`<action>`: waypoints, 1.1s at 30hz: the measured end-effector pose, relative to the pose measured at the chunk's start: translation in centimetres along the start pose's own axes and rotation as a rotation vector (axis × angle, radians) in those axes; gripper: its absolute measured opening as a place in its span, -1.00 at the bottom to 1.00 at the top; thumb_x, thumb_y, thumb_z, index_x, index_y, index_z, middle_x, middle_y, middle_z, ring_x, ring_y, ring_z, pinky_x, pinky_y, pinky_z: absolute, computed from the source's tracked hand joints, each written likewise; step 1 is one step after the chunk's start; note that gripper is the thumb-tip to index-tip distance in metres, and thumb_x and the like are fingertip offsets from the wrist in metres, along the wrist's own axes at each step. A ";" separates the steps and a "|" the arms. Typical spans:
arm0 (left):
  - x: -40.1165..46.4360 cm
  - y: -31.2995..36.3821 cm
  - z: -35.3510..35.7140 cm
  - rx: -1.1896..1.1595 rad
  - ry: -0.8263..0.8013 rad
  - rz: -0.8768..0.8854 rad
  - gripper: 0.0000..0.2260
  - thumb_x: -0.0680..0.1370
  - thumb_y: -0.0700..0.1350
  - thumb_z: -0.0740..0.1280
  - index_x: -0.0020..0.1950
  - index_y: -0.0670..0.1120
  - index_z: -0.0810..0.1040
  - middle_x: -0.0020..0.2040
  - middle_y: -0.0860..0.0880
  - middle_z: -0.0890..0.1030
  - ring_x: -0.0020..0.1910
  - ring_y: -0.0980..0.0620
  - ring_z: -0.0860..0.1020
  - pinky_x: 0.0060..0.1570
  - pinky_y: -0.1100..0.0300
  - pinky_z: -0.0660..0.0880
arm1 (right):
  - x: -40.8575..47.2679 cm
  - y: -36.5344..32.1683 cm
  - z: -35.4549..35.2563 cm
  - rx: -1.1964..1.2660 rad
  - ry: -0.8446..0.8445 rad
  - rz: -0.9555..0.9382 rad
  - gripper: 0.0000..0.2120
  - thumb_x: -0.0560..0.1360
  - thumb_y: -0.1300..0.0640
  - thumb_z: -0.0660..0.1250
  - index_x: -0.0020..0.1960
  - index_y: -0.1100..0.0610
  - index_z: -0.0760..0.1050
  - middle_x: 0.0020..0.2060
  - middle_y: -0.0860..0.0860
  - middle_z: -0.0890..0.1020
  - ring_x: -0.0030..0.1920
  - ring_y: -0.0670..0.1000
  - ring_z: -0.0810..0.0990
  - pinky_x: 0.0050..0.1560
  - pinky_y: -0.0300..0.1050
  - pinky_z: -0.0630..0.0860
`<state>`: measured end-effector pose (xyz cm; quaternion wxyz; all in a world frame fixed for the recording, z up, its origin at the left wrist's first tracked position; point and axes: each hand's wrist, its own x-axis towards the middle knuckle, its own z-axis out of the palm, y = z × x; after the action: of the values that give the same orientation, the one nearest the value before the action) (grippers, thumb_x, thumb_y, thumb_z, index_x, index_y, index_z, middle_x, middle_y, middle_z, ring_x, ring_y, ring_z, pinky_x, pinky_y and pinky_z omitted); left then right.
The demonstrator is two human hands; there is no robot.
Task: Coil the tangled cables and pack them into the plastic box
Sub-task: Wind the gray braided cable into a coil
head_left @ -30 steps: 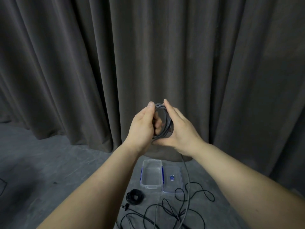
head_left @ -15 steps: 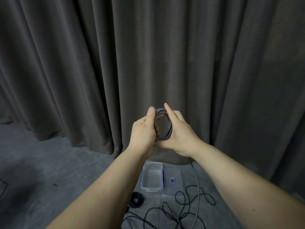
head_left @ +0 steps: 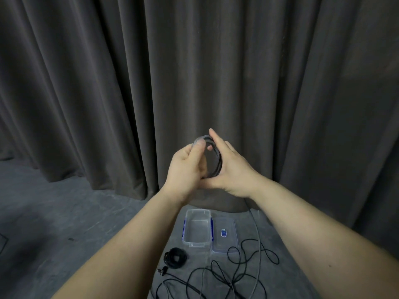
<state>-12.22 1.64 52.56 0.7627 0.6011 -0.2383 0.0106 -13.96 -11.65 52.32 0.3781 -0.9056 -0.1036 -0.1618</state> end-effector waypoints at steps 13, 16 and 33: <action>4.4 1.3 -5.8 -0.288 0.577 -0.030 -0.63 0.62 -0.06 0.21 -0.38 -0.01 0.24 -0.60 0.09 0.22 -0.59 0.11 0.15 -0.49 0.21 0.10 | -1.4 6.5 -0.4 0.247 0.348 0.383 -0.88 0.50 0.27 0.36 -0.18 0.11 0.52 -0.35 0.04 0.57 -0.43 -0.06 0.49 -0.37 -0.23 0.48; 4.7 0.4 -6.0 0.028 0.596 0.018 -0.64 0.59 -0.05 0.18 -0.40 -0.04 0.24 -0.49 0.03 0.30 -0.48 0.07 0.25 -0.39 0.16 0.23 | -0.8 4.2 -0.6 -0.585 0.105 0.073 -0.88 0.55 0.09 0.27 -0.05 0.02 0.59 -0.13 0.00 0.62 -0.10 0.07 0.59 -0.13 -0.11 0.49; 2.4 -0.7 -4.8 0.137 -0.052 -0.044 -0.58 0.57 0.13 0.19 -0.45 -0.01 0.44 -0.53 -0.04 0.40 -0.48 -0.01 0.32 -0.31 0.09 0.28 | 1.2 -0.8 -0.6 -0.094 0.230 -0.189 -0.88 0.47 0.01 0.42 -0.09 0.04 0.69 -0.21 -0.03 0.63 -0.16 -0.06 0.58 -0.08 -0.17 0.46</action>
<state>-8.20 5.24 52.01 0.7134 0.6570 -0.2437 -0.0055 -13.18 -11.48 53.67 0.3280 -0.8839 -0.1367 -0.3041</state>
